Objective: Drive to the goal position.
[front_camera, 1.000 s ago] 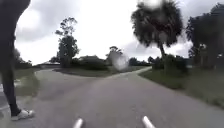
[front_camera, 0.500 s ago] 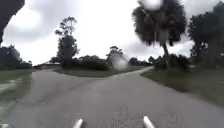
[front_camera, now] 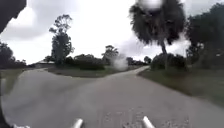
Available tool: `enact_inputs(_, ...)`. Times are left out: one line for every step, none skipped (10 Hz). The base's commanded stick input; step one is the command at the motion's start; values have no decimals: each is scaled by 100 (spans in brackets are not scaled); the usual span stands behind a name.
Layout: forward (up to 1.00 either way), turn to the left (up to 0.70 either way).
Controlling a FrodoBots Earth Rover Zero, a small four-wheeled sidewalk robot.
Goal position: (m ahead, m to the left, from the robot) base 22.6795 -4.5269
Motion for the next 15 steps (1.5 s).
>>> enact_inputs(70,0)
enact_inputs(70,0)
enact_inputs(70,0)
enact_inputs(70,0)
enact_inputs(70,0)
enact_inputs(70,0)
enact_inputs(70,0)
enact_inputs(70,0)
enact_inputs(70,0)
enact_inputs(70,0)
enact_inputs(70,0)
enact_inputs(70,0)
enact_inputs(70,0)
enact_inputs(70,0)
enact_inputs(70,0)
